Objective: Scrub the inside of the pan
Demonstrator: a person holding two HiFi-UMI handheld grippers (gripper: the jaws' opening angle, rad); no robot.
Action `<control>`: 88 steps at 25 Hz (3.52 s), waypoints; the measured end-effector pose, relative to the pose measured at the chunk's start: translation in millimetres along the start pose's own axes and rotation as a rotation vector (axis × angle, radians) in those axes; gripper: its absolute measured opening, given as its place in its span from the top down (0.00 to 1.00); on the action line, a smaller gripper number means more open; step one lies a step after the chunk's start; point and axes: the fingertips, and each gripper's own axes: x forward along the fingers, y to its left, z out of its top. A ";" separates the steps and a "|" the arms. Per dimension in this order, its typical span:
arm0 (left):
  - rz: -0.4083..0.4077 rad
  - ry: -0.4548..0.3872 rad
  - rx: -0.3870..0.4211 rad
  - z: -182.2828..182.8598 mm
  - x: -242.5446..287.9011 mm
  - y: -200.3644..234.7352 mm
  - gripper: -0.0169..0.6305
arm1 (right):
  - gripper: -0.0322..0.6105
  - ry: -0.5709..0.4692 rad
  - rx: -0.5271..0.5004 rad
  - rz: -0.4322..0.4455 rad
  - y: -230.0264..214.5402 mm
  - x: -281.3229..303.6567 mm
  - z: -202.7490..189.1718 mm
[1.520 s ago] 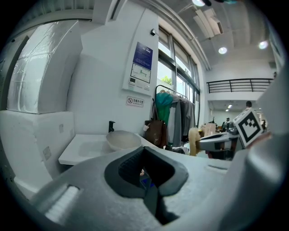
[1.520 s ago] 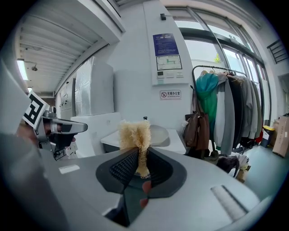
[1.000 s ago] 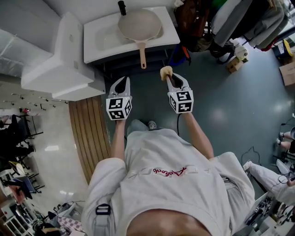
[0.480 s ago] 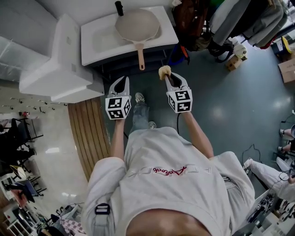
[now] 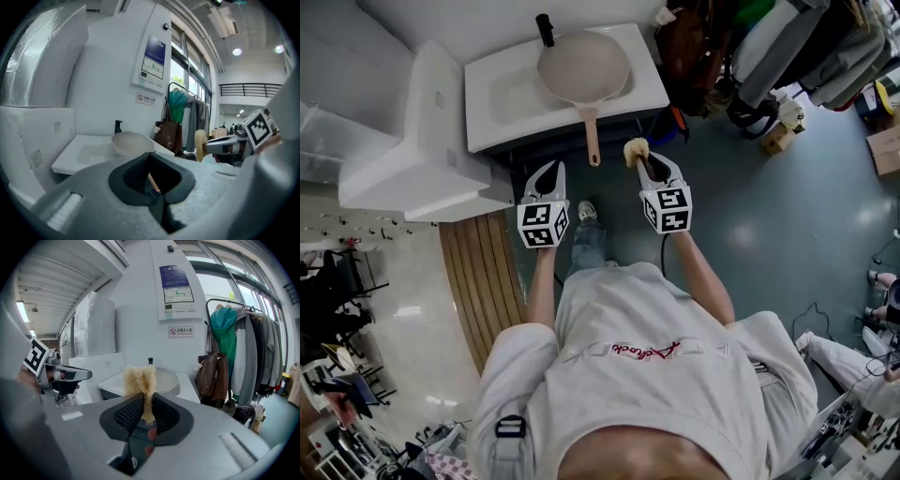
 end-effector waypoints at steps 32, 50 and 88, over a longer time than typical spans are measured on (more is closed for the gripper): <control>-0.064 -0.004 -0.038 93.8 214.0 173.4 0.97 | 0.85 0.019 -0.029 -0.064 -51.3 242.6 122.4; -0.048 0.046 -0.090 73.8 250.9 212.1 0.97 | 0.84 0.067 -0.079 -0.062 -62.0 284.2 133.5; 0.122 0.199 -0.184 7.6 308.4 229.4 0.91 | 0.84 0.238 -0.204 0.259 -68.2 370.8 64.3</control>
